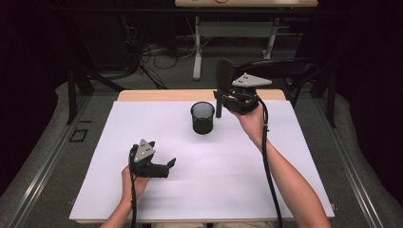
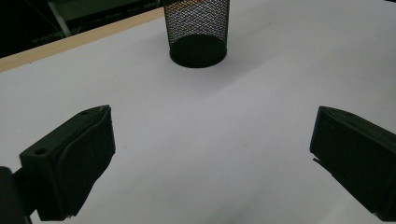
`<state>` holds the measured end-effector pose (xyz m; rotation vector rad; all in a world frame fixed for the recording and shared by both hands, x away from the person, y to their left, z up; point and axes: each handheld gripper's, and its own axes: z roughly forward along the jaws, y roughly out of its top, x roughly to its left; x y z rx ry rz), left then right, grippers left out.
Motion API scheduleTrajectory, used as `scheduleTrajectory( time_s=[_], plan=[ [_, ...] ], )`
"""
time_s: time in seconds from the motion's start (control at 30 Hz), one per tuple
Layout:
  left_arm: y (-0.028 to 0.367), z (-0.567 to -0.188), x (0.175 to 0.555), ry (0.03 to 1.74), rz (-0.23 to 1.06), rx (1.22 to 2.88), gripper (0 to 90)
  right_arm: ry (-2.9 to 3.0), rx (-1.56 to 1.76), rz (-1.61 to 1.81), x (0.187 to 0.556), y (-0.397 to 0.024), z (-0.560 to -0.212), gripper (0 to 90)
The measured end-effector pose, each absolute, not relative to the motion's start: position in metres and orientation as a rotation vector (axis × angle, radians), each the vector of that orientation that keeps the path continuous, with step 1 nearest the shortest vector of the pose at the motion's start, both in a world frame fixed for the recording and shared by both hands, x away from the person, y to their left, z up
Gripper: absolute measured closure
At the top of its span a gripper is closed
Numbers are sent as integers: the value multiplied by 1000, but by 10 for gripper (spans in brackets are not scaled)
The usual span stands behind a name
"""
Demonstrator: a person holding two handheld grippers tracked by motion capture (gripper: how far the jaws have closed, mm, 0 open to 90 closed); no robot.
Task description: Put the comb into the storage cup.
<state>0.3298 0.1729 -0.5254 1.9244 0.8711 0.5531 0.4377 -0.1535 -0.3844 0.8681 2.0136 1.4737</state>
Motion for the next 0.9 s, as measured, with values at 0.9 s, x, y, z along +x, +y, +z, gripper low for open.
scheduleTrajectory(
  time_s=[0.9],
  plan=[
    [175, -523, 330, 877, 574, 1914, 1, 1939, 880, 1510, 456, -138, -384, 731]
  ],
)
